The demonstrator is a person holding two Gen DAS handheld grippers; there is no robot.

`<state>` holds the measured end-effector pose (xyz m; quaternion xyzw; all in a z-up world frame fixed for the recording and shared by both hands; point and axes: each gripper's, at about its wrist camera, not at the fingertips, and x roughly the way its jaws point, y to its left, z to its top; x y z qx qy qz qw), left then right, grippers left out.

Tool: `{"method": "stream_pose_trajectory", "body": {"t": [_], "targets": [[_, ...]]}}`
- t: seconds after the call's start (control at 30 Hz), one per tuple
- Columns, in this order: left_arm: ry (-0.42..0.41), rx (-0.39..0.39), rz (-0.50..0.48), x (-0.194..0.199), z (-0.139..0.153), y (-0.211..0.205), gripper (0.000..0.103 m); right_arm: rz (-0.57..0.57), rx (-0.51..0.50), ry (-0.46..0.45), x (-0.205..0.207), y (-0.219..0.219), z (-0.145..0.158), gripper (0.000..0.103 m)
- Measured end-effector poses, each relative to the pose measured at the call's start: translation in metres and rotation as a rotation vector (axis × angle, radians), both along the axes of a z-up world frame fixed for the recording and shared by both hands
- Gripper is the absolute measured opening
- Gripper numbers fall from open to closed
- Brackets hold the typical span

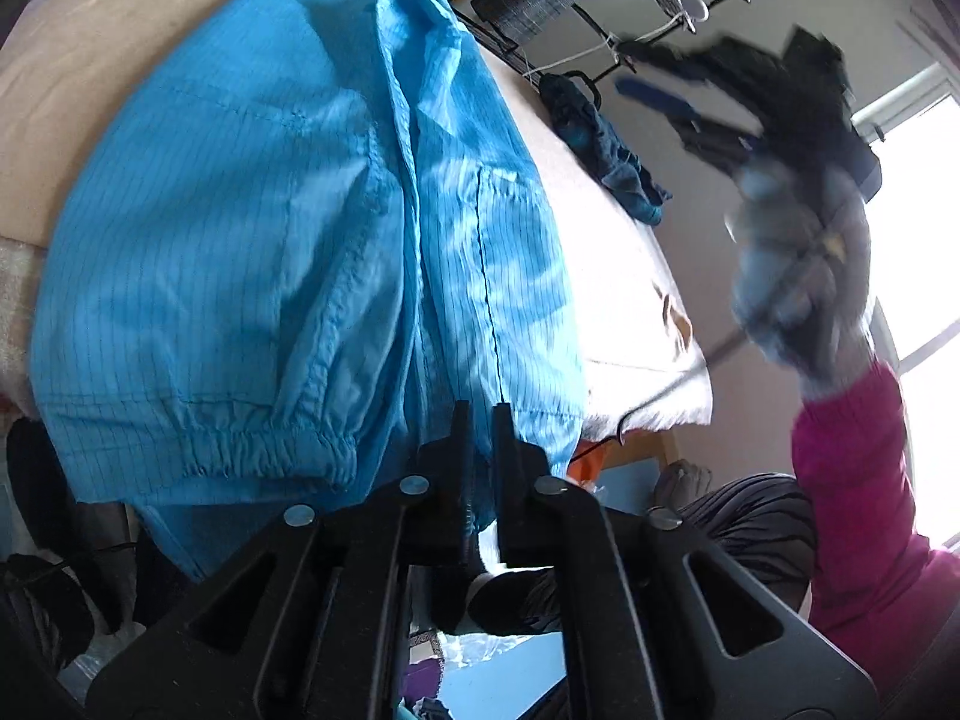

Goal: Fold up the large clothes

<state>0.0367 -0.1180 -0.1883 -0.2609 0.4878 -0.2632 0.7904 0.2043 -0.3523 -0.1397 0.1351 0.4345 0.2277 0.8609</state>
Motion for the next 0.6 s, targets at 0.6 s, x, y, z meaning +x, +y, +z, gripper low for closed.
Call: {"method": "stream_pose_trajectory", "body": {"t": [0.6], "targets": [[0.067,0.113,-0.010,0.000,-0.034,-0.040,0.000,-0.018,-0.174,0.186,-0.118,-0.036,-0.079,0.035]]}}
